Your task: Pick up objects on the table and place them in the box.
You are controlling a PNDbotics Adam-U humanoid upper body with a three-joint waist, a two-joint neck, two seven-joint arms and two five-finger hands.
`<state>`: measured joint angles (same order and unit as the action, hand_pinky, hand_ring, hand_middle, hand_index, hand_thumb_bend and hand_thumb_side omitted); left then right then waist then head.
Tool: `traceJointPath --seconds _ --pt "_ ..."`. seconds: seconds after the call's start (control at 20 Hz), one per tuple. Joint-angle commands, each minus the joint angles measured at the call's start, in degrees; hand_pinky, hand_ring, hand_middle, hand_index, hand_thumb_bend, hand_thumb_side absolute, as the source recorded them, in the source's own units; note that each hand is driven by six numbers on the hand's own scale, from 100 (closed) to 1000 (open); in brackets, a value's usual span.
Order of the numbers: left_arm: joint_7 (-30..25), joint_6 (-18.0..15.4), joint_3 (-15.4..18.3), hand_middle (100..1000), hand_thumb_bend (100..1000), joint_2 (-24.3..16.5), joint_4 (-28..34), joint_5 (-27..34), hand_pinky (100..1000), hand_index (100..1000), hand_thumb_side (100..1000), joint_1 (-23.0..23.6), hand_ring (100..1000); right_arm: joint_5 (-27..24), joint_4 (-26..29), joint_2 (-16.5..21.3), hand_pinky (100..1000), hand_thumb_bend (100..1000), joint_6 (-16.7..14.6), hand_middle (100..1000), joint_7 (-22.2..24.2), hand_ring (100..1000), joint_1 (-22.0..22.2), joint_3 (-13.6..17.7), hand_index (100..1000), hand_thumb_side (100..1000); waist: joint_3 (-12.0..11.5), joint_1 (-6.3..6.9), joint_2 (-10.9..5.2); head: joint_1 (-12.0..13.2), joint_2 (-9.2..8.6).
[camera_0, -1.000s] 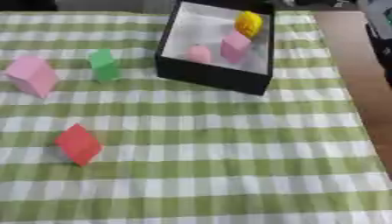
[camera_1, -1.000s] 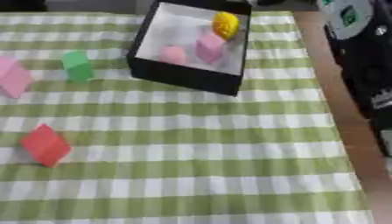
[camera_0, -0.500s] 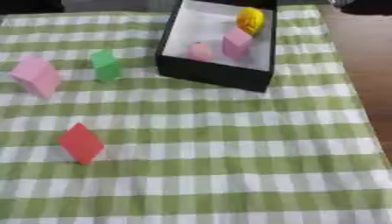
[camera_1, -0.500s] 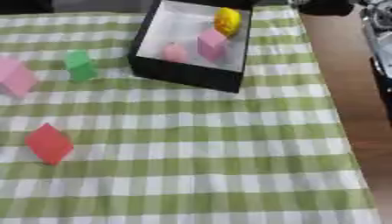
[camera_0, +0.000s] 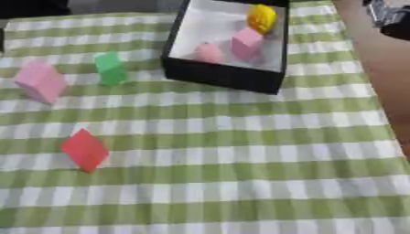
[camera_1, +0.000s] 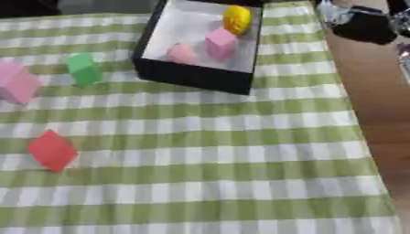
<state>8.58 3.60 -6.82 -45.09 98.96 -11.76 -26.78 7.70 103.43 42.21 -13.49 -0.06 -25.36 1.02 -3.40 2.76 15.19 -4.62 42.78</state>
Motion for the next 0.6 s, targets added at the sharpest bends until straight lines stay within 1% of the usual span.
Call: traceJointPath --seconds 0.05,0.1,0.2,0.3,0.4,0.55,0.6 --pt "-2.73 1.65 -2.44 849 501 -6.51 -3.78 -2.9 920 863 100 -3.52 928 -2.95 5.45 2.57 975 100 2.09 572 -2.84 693 0.67 0.38 766 285 0.28 0.21 -2.23 0.65 0.06" --pt "-3.63 2.35 -3.22 847 504 -7.97 -5.24 -3.8 924 858 100 -4.51 930 -3.85 6.91 2.62 975 100 2.96 571 -3.74 692 1.07 0.12 765 287 0.52 0.1 -2.18 0.93 -0.01" --pt "-5.48 2.58 -4.53 843 505 -10.98 -8.25 -5.65 932 851 100 -5.83 934 -5.7 9.8 2.67 975 100 4.8 569 -5.59 689 1.65 -0.53 762 294 1.12 -0.13 -2.03 1.51 -0.19" --pt "-7.21 1.52 -5.53 834 521 -13.79 -11.06 -7.21 939 855 100 -6.64 934 -7.43 10.84 2.62 975 100 6.26 567 -6.64 687 1.44 -0.94 761 302 1.69 -0.32 -1.89 2.05 -0.38" --pt "-8.97 -0.07 -6.64 835 566 -15.87 -13.91 -8.06 947 866 100 -7.66 936 -9.18 11.09 2.45 976 100 7.08 565 -6.65 685 0.99 -0.99 759 316 2.24 -0.42 -1.77 2.55 -0.59" --pt "-11.59 -2.65 -8.13 843 628 -16.09 -18.19 -10.35 965 875 100 -9.73 946 -11.81 11.16 2.44 977 100 7.86 561 -5.92 681 0.65 -0.57 756 330 2.66 -0.47 -1.69 2.89 -0.94" --pt "-12.54 -3.6 -8.84 846 635 -15.84 -19.72 -11.27 969 876 100 -10.55 950 -12.76 11.16 2.49 977 100 8.11 560 -5.65 680 0.62 -0.35 755 335 2.83 -0.49 -1.67 3.05 -1.09"
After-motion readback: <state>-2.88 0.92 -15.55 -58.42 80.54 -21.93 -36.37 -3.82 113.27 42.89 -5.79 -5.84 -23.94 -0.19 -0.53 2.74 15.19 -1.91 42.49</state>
